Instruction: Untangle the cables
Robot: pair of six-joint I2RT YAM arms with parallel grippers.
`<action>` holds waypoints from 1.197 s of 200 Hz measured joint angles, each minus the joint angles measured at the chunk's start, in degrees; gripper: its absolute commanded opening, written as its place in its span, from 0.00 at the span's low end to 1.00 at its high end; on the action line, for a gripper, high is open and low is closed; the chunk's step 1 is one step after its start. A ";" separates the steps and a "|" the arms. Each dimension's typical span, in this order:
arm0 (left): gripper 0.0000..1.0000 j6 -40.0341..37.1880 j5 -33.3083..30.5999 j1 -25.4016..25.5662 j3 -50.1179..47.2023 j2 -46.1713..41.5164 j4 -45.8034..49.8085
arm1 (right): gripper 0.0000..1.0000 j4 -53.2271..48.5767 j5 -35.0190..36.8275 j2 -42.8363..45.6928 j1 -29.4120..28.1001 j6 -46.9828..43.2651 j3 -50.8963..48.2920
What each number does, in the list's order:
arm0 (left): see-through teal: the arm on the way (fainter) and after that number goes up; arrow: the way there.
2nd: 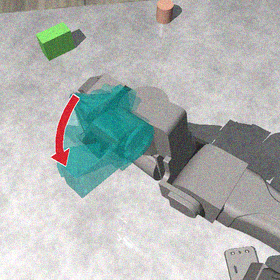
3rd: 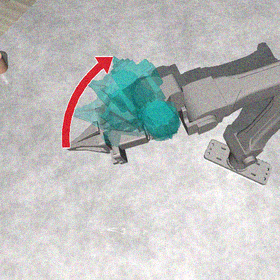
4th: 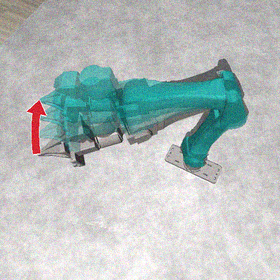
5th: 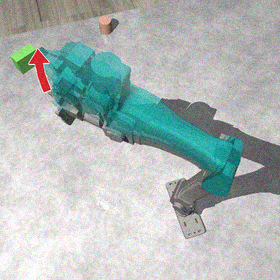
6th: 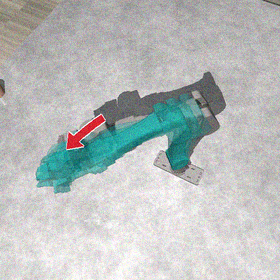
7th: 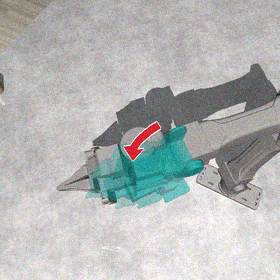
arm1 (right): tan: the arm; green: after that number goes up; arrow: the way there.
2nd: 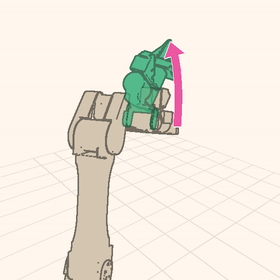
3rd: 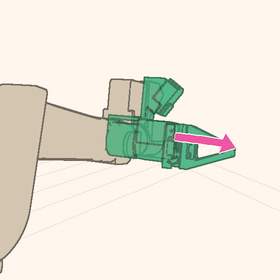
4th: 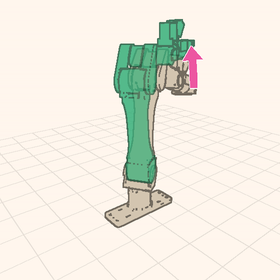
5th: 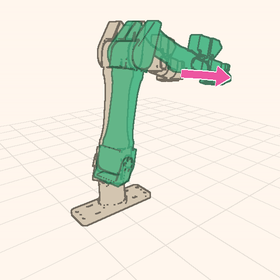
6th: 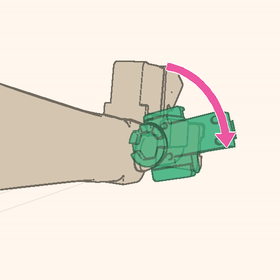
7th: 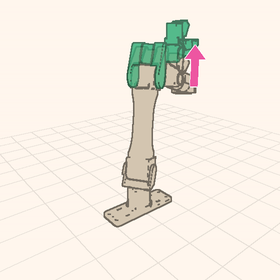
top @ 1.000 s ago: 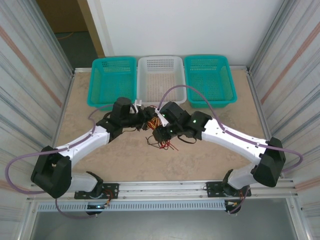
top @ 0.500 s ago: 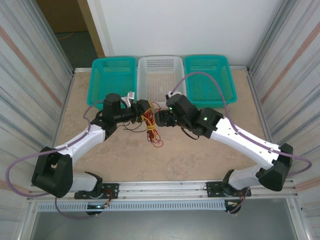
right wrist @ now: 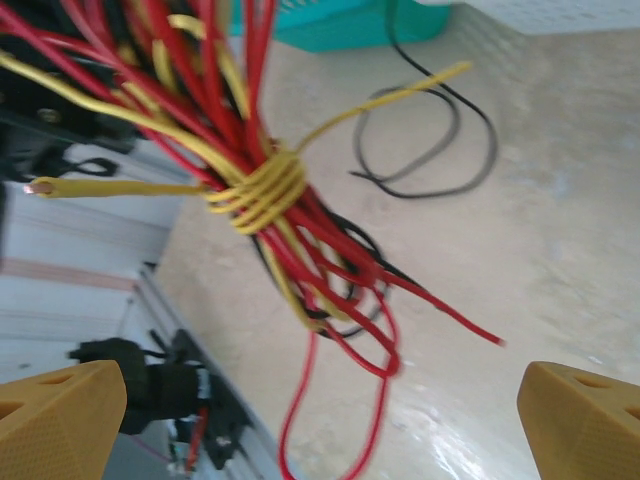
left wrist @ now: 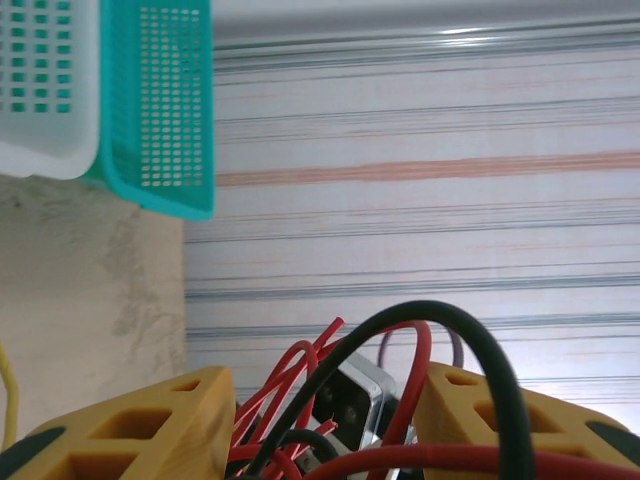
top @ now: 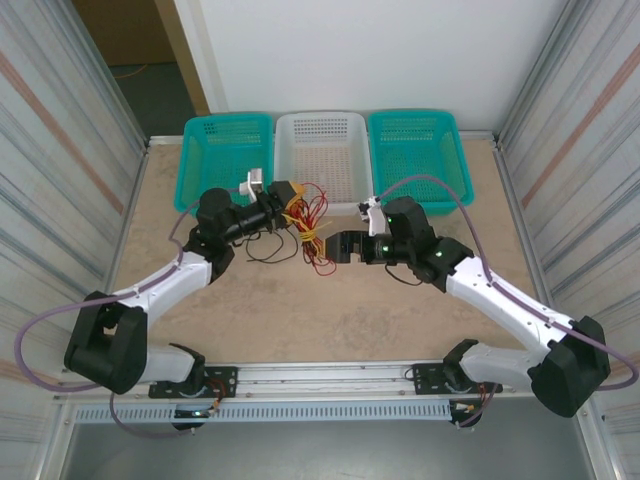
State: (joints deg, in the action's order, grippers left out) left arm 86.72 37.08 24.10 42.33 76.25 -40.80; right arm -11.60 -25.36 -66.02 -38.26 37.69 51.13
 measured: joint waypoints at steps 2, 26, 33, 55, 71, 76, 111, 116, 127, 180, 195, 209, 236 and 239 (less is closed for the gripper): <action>0.00 0.35 -0.11 0.02 0.00 -0.02 -0.24 | 0.99 0.61 -0.31 -0.17 -0.02 0.13 0.00; 0.00 2.69 -0.74 0.46 0.00 -0.07 -2.43 | 0.99 5.46 -2.10 -3.04 -1.27 0.46 0.59; 0.00 3.17 -0.92 0.76 0.00 -0.15 -2.56 | 0.99 6.47 -2.12 -4.20 -1.97 0.46 0.92; 0.00 4.07 -1.16 1.42 0.00 -0.79 -2.54 | 1.00 7.52 -1.77 -7.06 -3.69 0.20 2.56; 0.00 4.72 -1.16 1.53 0.00 -1.62 -2.51 | 0.96 8.07 -1.68 -8.76 -4.31 -0.59 4.26; 0.00 4.90 -1.16 1.53 0.00 -1.95 -2.51 | 0.93 8.35 -1.68 -9.31 -4.48 -0.81 4.90; 0.00 6.14 -1.75 1.53 0.00 -3.21 -2.54 | 0.55 8.98 -0.81 -11.58 -5.90 -2.84 7.69; 0.00 6.29 -1.90 1.53 0.00 -3.26 -2.54 | 0.49 8.92 -0.37 -11.65 -6.21 -2.64 7.76; 0.00 6.67 -2.25 1.53 0.00 -3.26 -2.54 | 0.37 8.44 0.50 -11.72 -6.67 -3.04 7.80; 0.01 7.56 -3.32 1.53 0.02 -3.26 -1.88 | 0.00 5.03 4.85 -11.74 -7.10 -3.96 8.76; 0.42 7.17 -3.56 1.51 0.02 -3.32 -0.57 | 0.00 2.97 6.10 -11.67 -7.17 -3.98 9.55; 0.80 6.10 -3.41 1.51 0.11 -3.61 1.95 | 0.00 0.26 7.30 -11.43 -7.26 -3.96 10.47; 0.99 1.07 -1.27 0.48 1.36 -5.55 13.18 | 0.00 -6.34 10.73 -10.60 -6.97 -3.98 12.92; 0.99 -0.22 -1.11 0.07 1.68 -6.05 15.17 | 0.00 -7.08 10.99 -10.49 -6.86 -3.98 13.20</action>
State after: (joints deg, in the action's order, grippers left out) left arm 86.50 35.97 24.16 44.01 70.19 -25.63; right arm -18.68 -14.37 -76.51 -45.12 33.71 64.34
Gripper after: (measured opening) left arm 0.979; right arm 0.064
